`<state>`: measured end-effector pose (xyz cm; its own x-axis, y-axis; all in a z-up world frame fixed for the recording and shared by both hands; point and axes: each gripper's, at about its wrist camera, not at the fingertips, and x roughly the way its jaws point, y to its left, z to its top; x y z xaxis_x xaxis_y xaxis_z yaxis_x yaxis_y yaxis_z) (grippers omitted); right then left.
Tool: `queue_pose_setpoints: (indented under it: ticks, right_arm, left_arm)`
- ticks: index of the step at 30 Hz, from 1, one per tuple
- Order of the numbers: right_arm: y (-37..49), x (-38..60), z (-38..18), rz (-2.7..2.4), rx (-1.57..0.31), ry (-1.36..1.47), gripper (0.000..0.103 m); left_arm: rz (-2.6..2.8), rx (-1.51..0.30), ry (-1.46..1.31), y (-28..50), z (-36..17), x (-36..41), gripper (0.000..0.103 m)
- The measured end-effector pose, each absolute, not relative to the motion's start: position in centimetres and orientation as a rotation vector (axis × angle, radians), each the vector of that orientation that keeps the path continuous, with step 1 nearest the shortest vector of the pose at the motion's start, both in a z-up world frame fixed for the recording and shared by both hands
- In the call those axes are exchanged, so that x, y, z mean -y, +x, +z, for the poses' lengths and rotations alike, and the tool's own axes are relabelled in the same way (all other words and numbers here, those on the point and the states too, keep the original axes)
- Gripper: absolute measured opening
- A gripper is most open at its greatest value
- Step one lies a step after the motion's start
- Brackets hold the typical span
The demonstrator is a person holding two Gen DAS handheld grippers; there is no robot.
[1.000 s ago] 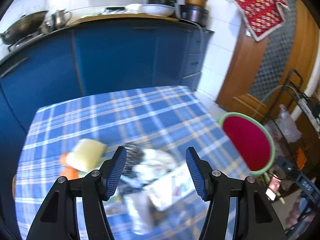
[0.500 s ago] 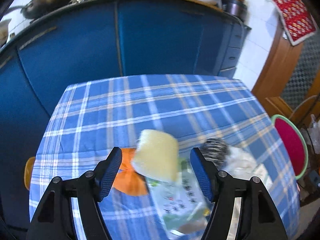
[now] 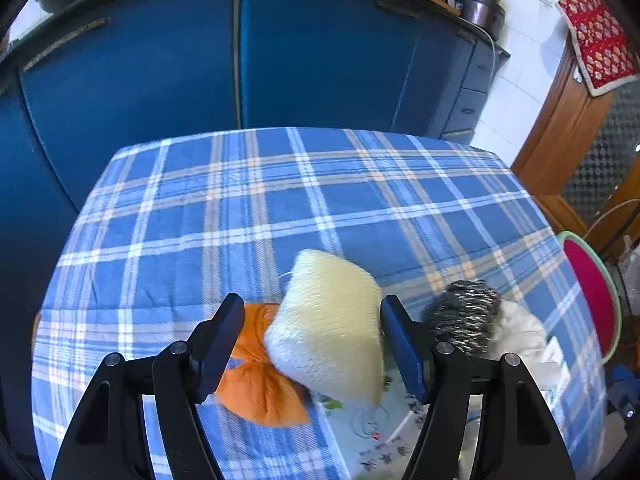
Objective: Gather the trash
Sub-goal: 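Grasp the cream sponge with the left gripper while the right gripper grasps the white medicine box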
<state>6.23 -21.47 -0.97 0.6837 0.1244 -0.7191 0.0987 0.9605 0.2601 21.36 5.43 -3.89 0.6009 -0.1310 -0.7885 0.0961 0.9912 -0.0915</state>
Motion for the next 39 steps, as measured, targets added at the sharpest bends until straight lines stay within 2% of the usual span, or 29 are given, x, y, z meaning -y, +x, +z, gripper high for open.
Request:
queue_pose_setpoints:
  ticks: [2, 4, 6, 9, 18, 24, 26, 39]
  right_arm:
    - [6.7, 20.9, -1.1, 0.015, -0.83, 0.276, 0.067]
    - [7.1, 20.2, -1.2, 0.016, -0.835, 0.263, 0.068]
    - [7.5, 19.6, -1.4, 0.02, -0.845, 0.244, 0.07]
    - [8.1, 18.7, -1.7, 0.026, -0.858, 0.221, 0.073]
    - [9.5, 15.6, -2.2, 0.082, -0.888, 0.13, 0.08]
    - [10.2, 14.2, -2.7, 0.137, -0.927, 0.056, 0.09]
    - [10.4, 13.8, -3.0, 0.147, -0.938, 0.028, 0.099]
    - [12.0, 10.7, -5.2, 0.182, -0.98, -0.133, 0.101]
  left_arm:
    - [-0.135, -0.908, -0.054, 21.4, -4.0, -5.8, 0.072]
    - [-0.136, -0.895, -0.062, 21.4, -4.0, -6.1, 0.066]
    - [-0.128, -0.887, -0.066, 21.3, -4.0, -6.4, 0.052]
    - [-0.13, -0.878, -0.113, 21.2, -4.0, -7.3, 0.039]
    - [-0.181, -0.821, -0.222, 20.7, -3.0, -8.9, 0.037]
    - [-0.182, -0.774, -0.254, 20.2, -2.2, -9.6, 0.038]
    - [-0.181, -0.765, -0.261, 20.2, -2.0, -9.8, 0.038]
    - [-0.166, -0.754, -0.287, 20.0, -2.0, -10.9, 0.038]
